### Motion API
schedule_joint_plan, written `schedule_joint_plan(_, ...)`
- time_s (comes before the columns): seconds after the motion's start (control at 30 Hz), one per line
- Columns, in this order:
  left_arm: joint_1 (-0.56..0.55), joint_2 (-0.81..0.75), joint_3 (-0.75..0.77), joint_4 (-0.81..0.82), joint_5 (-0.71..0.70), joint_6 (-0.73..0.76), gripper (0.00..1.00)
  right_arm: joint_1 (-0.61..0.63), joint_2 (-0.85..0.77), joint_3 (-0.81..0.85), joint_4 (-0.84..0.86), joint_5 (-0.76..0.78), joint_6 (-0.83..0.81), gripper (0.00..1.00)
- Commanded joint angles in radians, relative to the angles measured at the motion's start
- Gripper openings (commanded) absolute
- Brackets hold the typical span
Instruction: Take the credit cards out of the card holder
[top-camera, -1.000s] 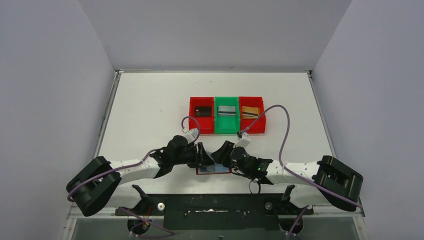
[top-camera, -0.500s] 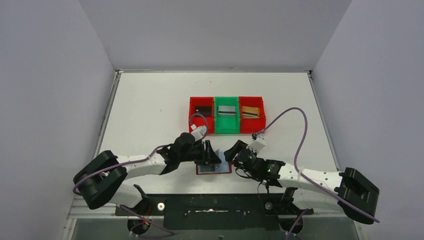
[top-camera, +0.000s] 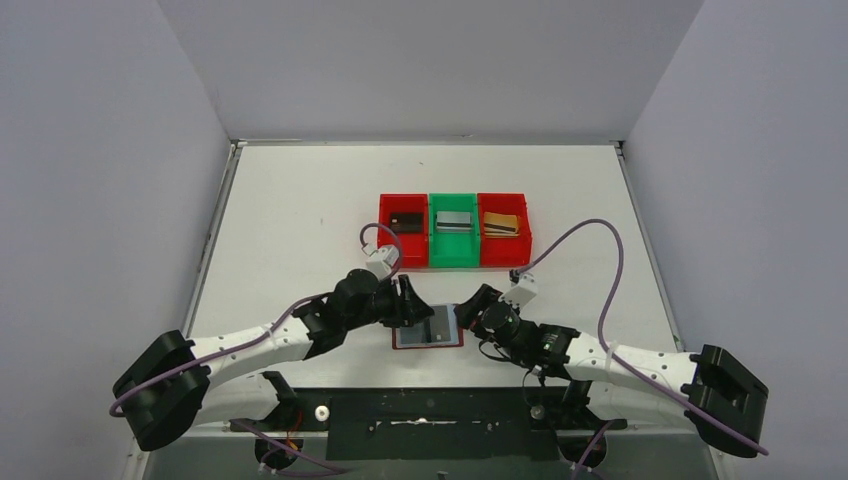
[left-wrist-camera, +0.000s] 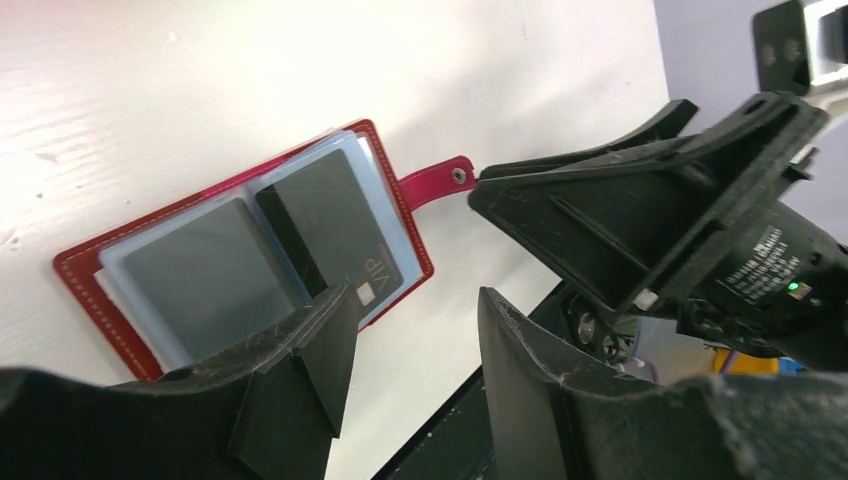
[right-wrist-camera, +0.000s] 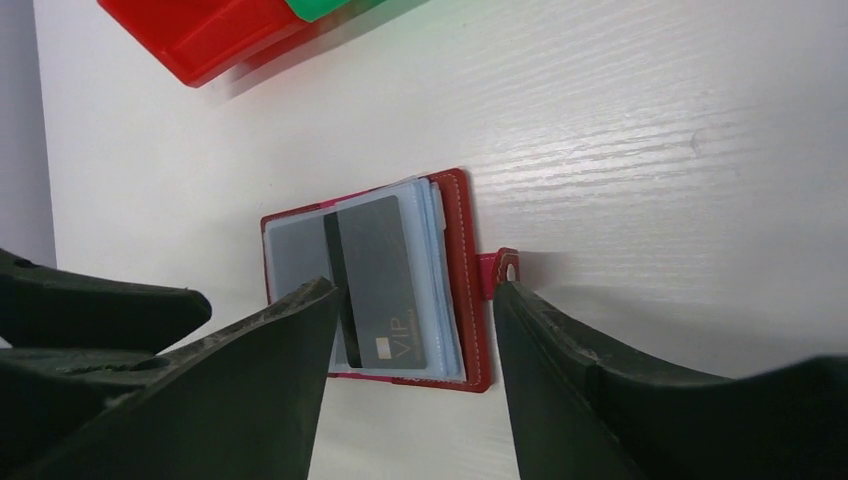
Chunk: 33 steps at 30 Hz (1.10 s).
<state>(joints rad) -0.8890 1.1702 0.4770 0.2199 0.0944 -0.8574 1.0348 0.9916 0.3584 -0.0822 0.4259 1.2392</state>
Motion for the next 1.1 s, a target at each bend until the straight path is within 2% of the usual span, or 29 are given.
schedule_joint_plan(0.0, 0.015, -0.018, -0.017, -0.022, -0.034, -0.002, 0.47, -0.001, 0.019, 0.007, 0.142, -0.031, -0.069, 0.51)
schedule_joint_plan(0.1, 0.019, -0.008, -0.020, -0.021, -0.042, -0.017, 0.48, 0.000, 0.054, 0.025, 0.167, -0.066, -0.091, 0.39)
schedule_joint_plan(0.23, 0.027, -0.006, -0.022, -0.023, -0.062, -0.034, 0.49, 0.000, 0.126, 0.083, 0.137, -0.091, -0.122, 0.27)
schedule_joint_plan(0.43, 0.046, -0.032, -0.040, -0.022, -0.077, -0.048, 0.52, -0.001, 0.235, 0.139, 0.122, -0.129, -0.152, 0.17)
schedule_joint_plan(0.73, 0.065, -0.114, -0.068, -0.048, -0.116, -0.062, 0.54, -0.016, 0.353, 0.184, 0.071, -0.136, -0.139, 0.16)
schedule_joint_plan(0.83, 0.072, -0.138, -0.083, -0.032, -0.112, -0.067, 0.59, -0.017, 0.392, 0.194, 0.053, -0.143, -0.134, 0.14)
schedule_joint_plan(1.07, 0.076, -0.044, -0.043, 0.008, -0.006, -0.035, 0.60, -0.016, 0.447, 0.217, -0.067, -0.097, -0.067, 0.07)
